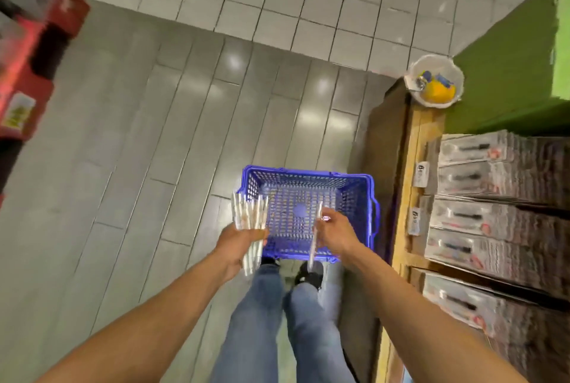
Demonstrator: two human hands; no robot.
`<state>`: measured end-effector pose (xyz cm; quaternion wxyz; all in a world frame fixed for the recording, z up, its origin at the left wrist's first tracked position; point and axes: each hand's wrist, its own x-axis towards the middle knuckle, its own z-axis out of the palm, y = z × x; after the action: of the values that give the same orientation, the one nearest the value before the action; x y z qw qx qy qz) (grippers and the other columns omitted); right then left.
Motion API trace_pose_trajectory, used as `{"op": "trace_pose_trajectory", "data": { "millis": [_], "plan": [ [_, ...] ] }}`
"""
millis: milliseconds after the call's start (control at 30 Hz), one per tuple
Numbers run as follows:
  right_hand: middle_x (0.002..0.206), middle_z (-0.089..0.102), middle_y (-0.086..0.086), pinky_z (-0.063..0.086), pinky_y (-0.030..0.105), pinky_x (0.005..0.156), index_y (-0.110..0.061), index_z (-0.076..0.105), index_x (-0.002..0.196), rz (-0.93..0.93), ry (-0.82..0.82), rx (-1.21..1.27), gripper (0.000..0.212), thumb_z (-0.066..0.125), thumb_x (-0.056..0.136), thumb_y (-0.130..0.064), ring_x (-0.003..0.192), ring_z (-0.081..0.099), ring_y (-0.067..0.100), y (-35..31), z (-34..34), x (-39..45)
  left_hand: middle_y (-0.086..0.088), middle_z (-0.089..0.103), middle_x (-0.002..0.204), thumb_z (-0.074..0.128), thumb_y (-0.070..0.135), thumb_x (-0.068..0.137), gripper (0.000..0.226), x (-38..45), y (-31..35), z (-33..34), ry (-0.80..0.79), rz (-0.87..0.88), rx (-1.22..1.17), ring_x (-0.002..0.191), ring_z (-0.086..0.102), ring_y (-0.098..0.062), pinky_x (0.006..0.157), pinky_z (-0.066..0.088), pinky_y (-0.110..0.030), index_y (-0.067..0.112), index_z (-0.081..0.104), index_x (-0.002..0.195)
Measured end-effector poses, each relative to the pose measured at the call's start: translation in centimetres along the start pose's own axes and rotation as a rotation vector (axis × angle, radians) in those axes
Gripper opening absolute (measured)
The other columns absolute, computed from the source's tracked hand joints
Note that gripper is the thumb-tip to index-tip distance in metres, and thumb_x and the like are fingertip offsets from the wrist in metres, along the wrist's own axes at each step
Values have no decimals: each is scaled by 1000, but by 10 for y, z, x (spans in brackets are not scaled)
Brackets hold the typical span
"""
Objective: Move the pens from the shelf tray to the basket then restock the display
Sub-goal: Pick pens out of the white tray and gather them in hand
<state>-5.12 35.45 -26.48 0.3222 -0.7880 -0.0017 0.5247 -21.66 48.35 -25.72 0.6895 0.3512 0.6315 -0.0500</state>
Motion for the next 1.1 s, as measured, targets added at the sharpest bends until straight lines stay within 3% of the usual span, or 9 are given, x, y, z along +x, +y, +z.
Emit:
{"op": "trace_pose_trajectory", "data": {
  "millis": [133,233,367,533,667,733,833,967,1100],
  "plan": [
    [65,52,8,41,25,47,-10,60,94,40,36,-39,11,52,92,-3,51,46,17,28,34,97,-18,74,96,74,-6,74,32,94,-30,12,90,-9,23,86,70,-30,87,57,-43,0,71,106],
    [71,51,13,46,36,59,-9,56,83,47,-1,-75,17,46,93,0,63,48,23,64,60,171,-20,73,101,72,-7,77,33,174,-62,22,144,-47,0,94,70,-35,92,55,-51,0,69,109],
    [89,55,8,54,54,75,-12,54,112,95,-64,-79,18,41,100,-9,75,54,26,117,93,270,-13,70,114,78,2,78,47,288,-109,33,166,-60,85,99,67,-28,91,54,-40,-1,62,122],
    [114,59,9,55,55,85,-14,47,135,115,-74,-80,34,45,102,-13,91,63,29,177,134,383,-13,46,148,78,14,82,83,416,-153,52,171,-63,204,129,49,-28,108,42,-39,3,33,150],
    [113,61,8,54,38,76,-12,46,139,75,-60,-128,37,46,102,-14,80,58,22,211,161,450,-10,60,128,79,10,81,64,489,-175,60,187,-31,236,100,59,-20,91,48,-27,3,48,136],
    [110,62,5,48,33,73,-9,48,136,38,-51,-165,35,47,102,-13,83,55,21,223,171,474,-2,64,101,78,9,80,59,513,-181,62,214,-8,278,73,55,-7,65,49,-12,3,51,133],
    [95,57,1,40,25,69,-3,54,127,-16,-6,-196,28,48,100,-9,85,51,19,232,186,498,11,42,71,76,3,81,58,536,-187,67,274,-16,322,56,34,2,33,29,-4,0,50,133],
    [104,63,6,39,20,70,-8,55,125,-65,55,-232,26,51,100,-13,84,54,18,234,202,509,-2,61,90,75,6,81,71,552,-186,69,285,70,530,54,37,0,35,33,-8,4,42,144],
    [112,65,9,47,29,78,-9,56,118,-45,103,-182,20,54,99,-17,90,58,22,230,208,518,10,51,72,71,1,81,55,560,-174,66,266,78,640,57,48,-1,43,46,-14,8,52,132]
  ]
}}
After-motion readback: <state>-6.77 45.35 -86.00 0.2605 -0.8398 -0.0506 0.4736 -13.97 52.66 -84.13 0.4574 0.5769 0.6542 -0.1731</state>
